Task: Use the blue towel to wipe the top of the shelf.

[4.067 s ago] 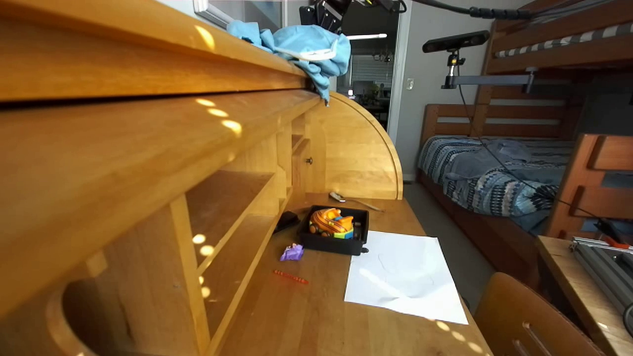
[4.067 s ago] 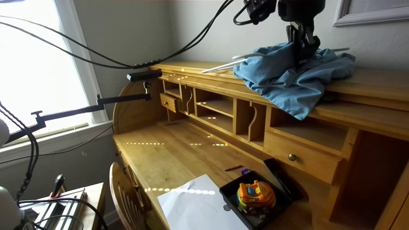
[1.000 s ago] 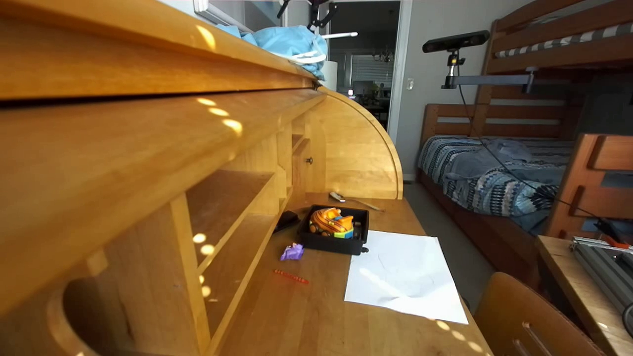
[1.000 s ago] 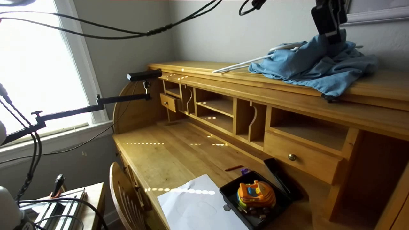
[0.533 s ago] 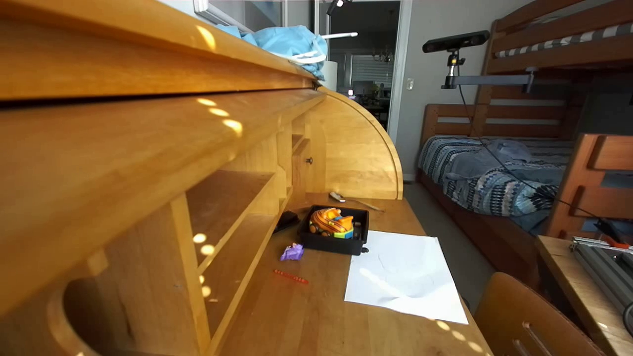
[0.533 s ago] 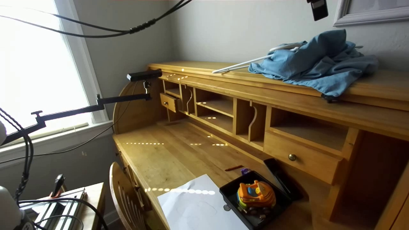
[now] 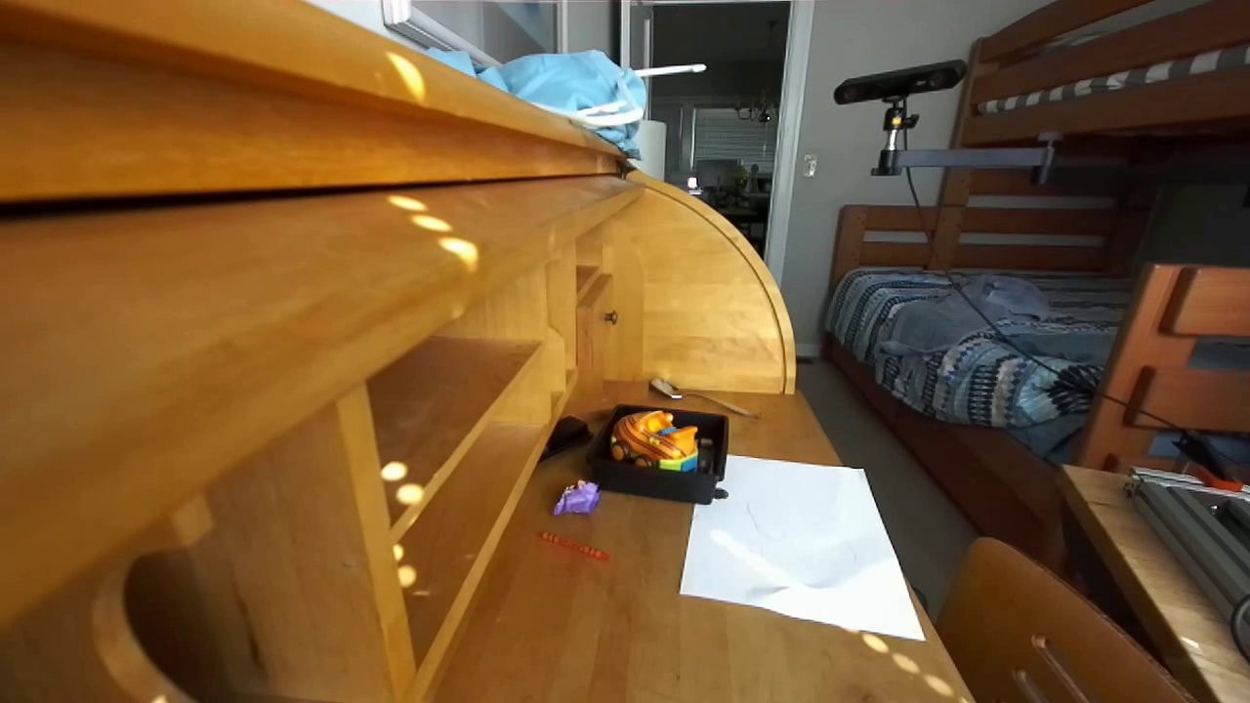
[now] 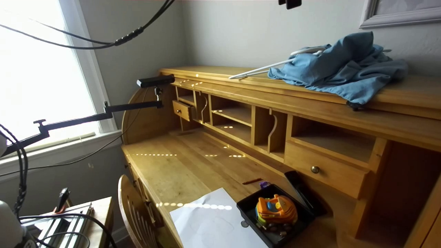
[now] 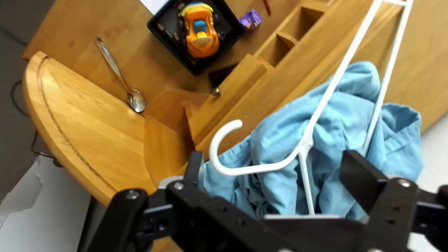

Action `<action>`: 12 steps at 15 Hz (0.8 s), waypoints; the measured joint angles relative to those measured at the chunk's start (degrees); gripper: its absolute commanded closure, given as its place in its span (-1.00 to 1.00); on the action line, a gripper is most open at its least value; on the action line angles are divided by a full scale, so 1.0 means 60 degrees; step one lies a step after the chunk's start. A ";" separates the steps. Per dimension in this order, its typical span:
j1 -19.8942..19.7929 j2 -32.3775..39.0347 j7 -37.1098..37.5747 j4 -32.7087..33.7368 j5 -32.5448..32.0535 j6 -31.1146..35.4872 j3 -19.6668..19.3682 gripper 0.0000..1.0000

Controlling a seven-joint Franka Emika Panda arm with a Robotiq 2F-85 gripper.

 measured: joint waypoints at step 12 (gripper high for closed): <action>-0.0005 -0.1277 -0.1269 -0.2174 -0.0308 -0.0832 0.0297 -1.00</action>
